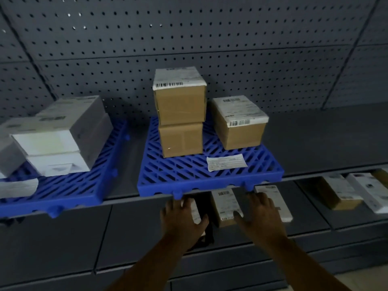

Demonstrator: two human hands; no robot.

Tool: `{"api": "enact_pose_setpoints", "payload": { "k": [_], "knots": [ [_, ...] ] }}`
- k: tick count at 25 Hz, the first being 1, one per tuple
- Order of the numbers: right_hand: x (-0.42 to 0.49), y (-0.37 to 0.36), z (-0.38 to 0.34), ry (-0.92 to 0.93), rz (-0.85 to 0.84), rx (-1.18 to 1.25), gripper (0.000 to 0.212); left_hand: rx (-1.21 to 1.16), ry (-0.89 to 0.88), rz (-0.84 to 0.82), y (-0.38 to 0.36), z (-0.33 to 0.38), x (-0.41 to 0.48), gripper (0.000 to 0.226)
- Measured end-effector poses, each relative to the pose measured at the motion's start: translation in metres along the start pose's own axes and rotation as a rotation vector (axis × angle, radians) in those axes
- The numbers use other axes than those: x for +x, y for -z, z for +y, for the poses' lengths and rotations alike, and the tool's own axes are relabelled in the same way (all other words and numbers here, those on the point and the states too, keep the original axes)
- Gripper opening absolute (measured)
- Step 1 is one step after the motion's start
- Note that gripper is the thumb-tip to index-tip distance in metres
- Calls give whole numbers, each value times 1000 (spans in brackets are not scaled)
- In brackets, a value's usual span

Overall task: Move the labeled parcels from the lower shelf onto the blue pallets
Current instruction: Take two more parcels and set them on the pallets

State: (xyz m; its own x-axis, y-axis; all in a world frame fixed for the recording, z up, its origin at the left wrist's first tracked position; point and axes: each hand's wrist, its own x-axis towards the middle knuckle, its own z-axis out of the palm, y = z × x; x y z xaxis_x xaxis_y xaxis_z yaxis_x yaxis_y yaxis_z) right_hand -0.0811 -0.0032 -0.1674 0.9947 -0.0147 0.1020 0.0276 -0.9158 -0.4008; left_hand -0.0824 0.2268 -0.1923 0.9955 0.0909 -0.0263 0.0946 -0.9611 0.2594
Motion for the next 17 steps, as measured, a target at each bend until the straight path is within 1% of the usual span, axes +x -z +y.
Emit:
{"api": "enact_pose_setpoints", "payload": {
  "k": [1,3,7,9,11,14,17],
  "knots": [
    [12,-17,4,-1,-11,-13,82,16,70,-24,-16,-5,6,87],
    [35,-58,12,-22,-82,-82,89,30,187,-67,-56,-14,17,100],
    [55,-124,24,-72,-189,-94,98,-20,308,-112,-119,-25,24,114],
    [54,-141,28,-78,-213,-102,100,-49,360,-118,-131,-24,27,121],
    [50,-153,31,-90,-186,-118,97,-75,403,-114,-138,-20,28,129],
    [52,-166,31,-107,-105,-110,91,-114,422,-110,-148,-13,32,128],
    [54,-173,30,-121,-61,20,90,-161,391,-110,-154,-11,34,118]
  ]
}}
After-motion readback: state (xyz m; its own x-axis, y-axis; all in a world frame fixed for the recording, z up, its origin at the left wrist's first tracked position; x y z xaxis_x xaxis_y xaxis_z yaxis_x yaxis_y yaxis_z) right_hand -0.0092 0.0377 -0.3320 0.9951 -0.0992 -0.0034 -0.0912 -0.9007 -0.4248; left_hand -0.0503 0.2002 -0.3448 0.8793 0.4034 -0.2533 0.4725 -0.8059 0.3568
